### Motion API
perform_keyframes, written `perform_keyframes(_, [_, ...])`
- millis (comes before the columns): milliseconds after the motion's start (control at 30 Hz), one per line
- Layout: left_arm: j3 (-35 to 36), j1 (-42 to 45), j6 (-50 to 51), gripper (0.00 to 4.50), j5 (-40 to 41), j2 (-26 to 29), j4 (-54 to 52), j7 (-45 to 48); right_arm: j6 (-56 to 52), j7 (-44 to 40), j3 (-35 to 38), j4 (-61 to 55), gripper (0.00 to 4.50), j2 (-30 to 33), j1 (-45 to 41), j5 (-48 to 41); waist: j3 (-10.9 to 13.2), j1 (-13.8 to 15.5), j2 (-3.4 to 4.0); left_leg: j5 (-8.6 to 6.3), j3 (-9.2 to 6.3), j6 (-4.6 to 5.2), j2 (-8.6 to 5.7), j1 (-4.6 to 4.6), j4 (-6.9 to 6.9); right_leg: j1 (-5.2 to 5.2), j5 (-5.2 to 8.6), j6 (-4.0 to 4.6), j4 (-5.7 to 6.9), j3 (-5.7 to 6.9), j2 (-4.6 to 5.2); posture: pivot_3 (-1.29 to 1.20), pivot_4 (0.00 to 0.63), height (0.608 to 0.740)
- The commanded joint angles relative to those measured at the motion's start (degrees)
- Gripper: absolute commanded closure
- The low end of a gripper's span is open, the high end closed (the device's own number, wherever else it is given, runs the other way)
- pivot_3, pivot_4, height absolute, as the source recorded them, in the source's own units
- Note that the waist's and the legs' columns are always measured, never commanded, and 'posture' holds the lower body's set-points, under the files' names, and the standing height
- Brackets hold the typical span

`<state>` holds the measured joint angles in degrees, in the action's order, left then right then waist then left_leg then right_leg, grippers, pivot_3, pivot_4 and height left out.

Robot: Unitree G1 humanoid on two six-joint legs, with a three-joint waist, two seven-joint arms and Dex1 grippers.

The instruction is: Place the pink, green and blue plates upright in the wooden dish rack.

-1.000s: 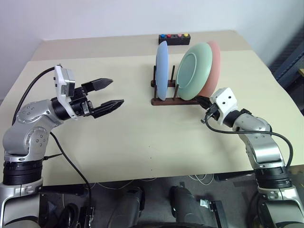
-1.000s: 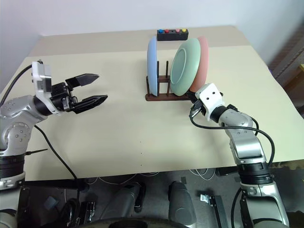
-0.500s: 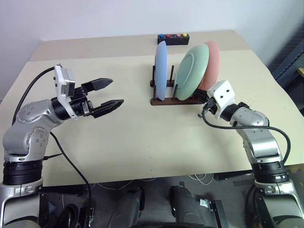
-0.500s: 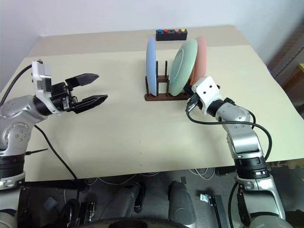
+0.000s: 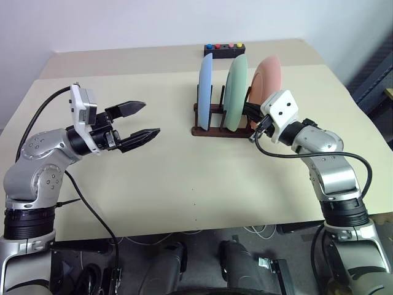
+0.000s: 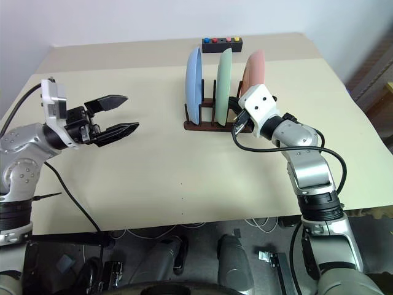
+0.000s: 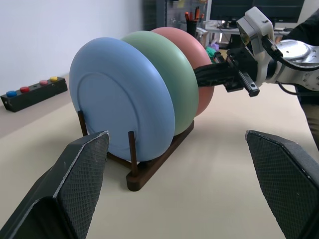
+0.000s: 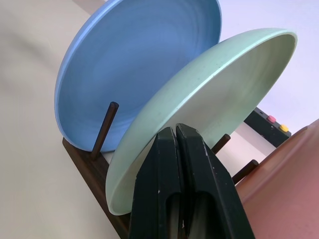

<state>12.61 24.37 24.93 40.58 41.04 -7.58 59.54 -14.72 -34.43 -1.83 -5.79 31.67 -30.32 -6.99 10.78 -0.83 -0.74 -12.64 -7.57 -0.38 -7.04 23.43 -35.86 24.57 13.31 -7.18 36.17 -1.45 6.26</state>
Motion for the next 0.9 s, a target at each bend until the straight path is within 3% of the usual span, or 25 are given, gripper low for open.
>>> perform_keyframes(33, [1.80,-0.05,-0.51,0.00,0.58,0.49,-1.85,-0.09,-0.87,-0.10,2.45,-2.90,4.46,0.90,-2.45,-1.05,0.00,0.01,0.00,0.00,0.00,0.00,0.00,0.00,0.00,0.00,0.00,0.00,0.00,0.00,0.00,0.00,0.150,0.740])
perform_keyframes(233, [1.51,0.31,-0.65,0.00,0.54,0.28,-1.54,0.11,-3.91,0.99,6.50,-3.68,4.46,0.86,-4.35,-4.16,0.00,0.05,0.00,-0.01,0.00,0.01,0.00,0.00,0.00,0.00,0.00,0.00,0.00,0.00,0.00,0.00,0.150,0.740])
perform_keyframes(267, [1.42,0.36,-0.70,0.00,0.48,0.26,-1.50,0.14,-4.91,1.08,8.04,-4.05,4.23,0.02,-4.95,-6.55,0.00,0.05,0.00,-0.01,0.00,0.01,0.00,0.00,0.00,-0.01,0.00,0.00,0.00,0.00,0.00,0.00,0.150,0.740])
perform_keyframes(400, [1.27,0.52,-0.76,0.00,0.44,0.23,-1.33,0.32,-7.28,1.84,10.93,-5.39,2.84,-1.83,-6.41,-11.51,0.00,-0.03,0.00,-0.01,0.00,0.02,0.00,0.00,0.00,0.00,0.00,0.00,0.00,0.00,0.00,0.00,0.150,0.740])
perform_keyframes(533, [1.27,0.77,-0.71,0.00,0.49,0.17,-1.14,0.35,-8.48,3.64,14.00,-6.31,0.80,-3.26,-8.39,-15.65,0.00,0.00,0.00,-0.01,-0.01,0.02,0.00,0.00,0.01,0.00,0.00,0.00,0.00,0.00,0.00,0.00,0.150,0.740])
perform_keyframes(600, [1.27,0.70,-0.80,0.00,0.42,0.17,-1.13,0.38,-10.39,4.74,17.34,-6.80,0.04,-4.88,-9.81,-21.21,0.00,0.02,0.00,-0.01,-0.01,0.02,0.01,0.00,0.01,0.00,0.00,0.00,0.00,0.00,0.00,0.00,0.150,0.740])
perform_keyframes(733, [1.46,0.70,-0.97,0.00,0.32,0.39,-0.74,0.65,-17.59,5.08,25.27,-8.79,0.04,-5.58,-11.60,-37.61,0.00,0.18,0.00,-0.01,-0.01,0.03,0.00,0.00,0.01,0.00,0.00,0.01,-0.01,-0.01,0.01,0.00,0.150,0.740])
perform_keyframes(900, [1.89,1.02,-1.48,0.00,-0.02,1.04,0.65,1.58,-31.25,-3.35,27.25,-14.54,0.04,2.49,-3.28,-55.58,0.00,0.18,0.00,-0.11,-0.04,0.18,0.00,0.01,0.00,-0.05,0.00,0.00,-0.06,0.02,0.03,0.00,0.150,0.740])
